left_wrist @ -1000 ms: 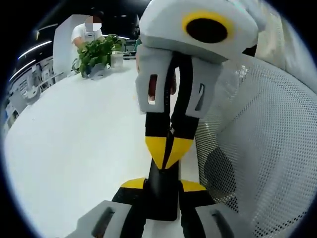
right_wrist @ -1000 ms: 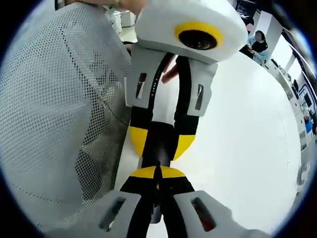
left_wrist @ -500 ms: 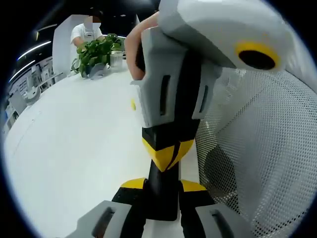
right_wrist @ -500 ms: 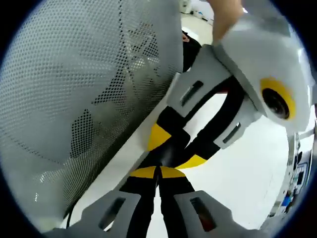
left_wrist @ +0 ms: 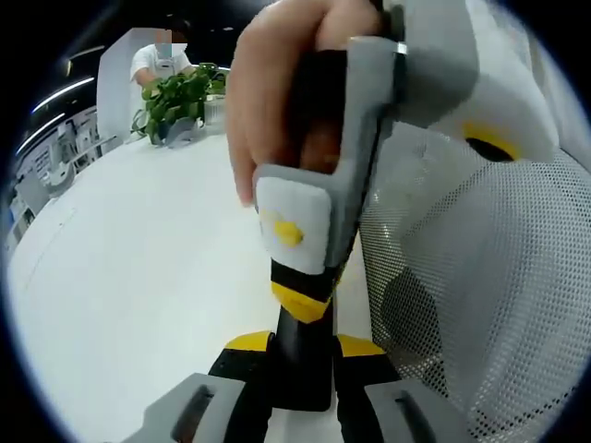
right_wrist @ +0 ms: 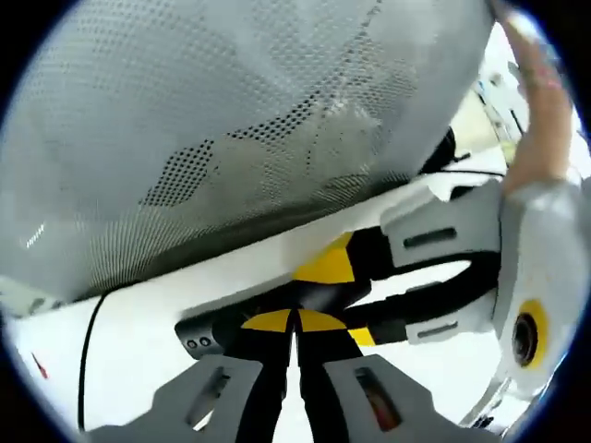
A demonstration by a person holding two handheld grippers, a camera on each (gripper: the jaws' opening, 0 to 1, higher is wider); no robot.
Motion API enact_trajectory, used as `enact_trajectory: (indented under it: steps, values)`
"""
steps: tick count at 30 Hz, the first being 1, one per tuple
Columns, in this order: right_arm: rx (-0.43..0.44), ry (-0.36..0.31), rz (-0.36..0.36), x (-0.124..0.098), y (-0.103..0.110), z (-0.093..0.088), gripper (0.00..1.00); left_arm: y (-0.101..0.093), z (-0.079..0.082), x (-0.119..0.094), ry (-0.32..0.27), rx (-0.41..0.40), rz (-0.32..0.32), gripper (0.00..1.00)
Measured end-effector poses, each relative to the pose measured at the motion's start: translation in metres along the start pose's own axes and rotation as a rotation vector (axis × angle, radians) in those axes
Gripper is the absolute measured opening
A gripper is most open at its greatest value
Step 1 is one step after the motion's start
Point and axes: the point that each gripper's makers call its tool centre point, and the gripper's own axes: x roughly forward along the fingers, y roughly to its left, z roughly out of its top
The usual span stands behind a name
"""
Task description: Press the specified remote control buttons in sequence, fully releasing each button before pressing the next.
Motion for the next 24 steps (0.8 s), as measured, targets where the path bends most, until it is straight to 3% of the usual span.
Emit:
enact_trajectory:
  steps: [3,6,8,11,19,24]
  values:
    - [-0.085,0.013,0.018,0.000,0.000,0.000,0.00,0.000,0.000,0.000,0.003,0.005,0.000,0.25]
    - [-0.086,0.011,0.029,0.000,0.000,0.000,0.00,0.000,0.000,0.000,0.004,0.006,-0.001,0.25]
    - [-0.017,-0.008,0.028,0.000,0.000,-0.001,0.00,0.000,0.001,0.000,0.004,0.006,-0.001,0.25]
    - [0.132,-0.038,-0.024,-0.001,-0.001,-0.001,0.00,0.000,0.001,0.000,0.005,0.007,-0.001,0.25]
    - [0.843,-0.220,-0.132,-0.004,-0.006,-0.008,0.00,0.000,0.001,0.000,0.007,0.007,-0.001,0.25]
    - [1.103,-0.311,-0.189,-0.005,-0.004,-0.011,0.00,-0.001,0.001,0.000,0.005,0.004,-0.002,0.25]
